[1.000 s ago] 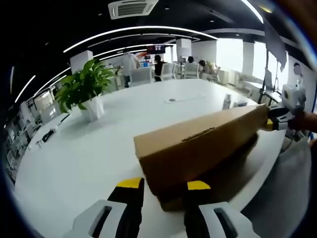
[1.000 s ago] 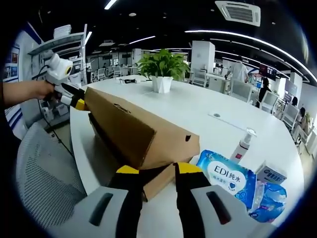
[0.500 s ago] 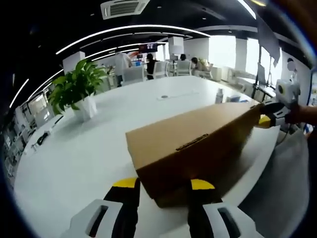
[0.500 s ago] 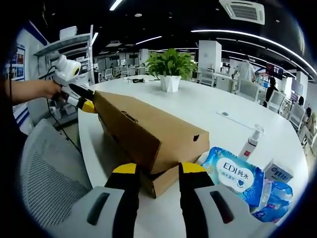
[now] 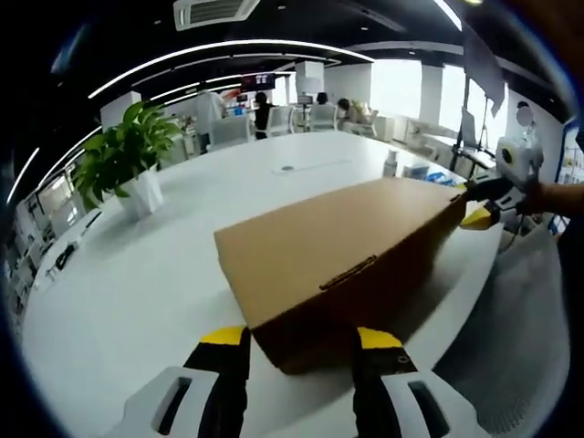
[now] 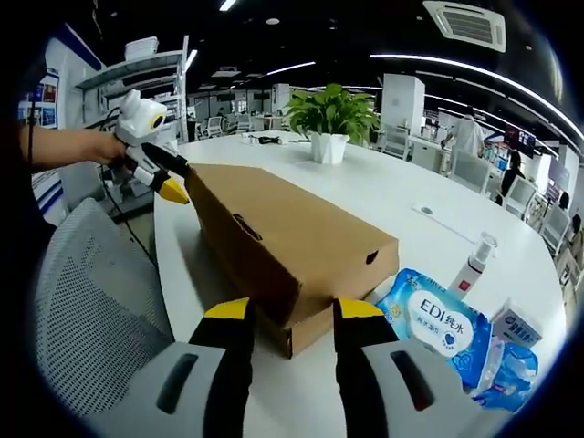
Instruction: Operate the shoe box by opening the lid, removing the specified soft item, and placing it in the target area until the item is outside and the box remains undamaged.
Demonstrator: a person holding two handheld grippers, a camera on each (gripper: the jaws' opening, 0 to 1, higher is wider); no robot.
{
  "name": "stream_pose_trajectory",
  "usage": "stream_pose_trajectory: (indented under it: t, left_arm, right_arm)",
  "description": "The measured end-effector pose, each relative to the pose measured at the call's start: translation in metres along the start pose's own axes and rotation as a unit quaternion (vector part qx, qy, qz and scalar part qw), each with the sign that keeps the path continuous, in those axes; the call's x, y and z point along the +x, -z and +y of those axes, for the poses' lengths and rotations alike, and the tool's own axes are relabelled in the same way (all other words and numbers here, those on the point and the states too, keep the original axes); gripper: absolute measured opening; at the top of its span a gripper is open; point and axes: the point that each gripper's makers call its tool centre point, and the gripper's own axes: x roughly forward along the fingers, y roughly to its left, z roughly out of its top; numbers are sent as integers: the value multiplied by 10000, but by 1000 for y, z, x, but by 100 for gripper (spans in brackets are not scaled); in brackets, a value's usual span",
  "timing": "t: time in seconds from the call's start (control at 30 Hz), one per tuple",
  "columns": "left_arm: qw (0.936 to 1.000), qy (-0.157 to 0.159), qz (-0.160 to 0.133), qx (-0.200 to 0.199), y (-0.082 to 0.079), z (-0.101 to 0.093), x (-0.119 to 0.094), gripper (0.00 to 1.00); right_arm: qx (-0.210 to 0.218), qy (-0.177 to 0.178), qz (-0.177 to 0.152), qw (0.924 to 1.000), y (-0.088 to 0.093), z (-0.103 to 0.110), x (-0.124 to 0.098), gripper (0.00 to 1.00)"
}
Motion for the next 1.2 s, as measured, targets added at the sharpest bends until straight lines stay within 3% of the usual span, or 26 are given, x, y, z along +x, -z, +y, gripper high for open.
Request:
stream_pose_trajectory:
  t: [0.53,1.2]
  left_arm:
    - [10000,21,84,-6,7,-3,6,43]
    - [9998,-91,172,-104,14,0,14,40]
  right_arm:
    - [106,-94,97,9999,8,6,4,33]
    - [248,6,221,9994,19,0,11,26]
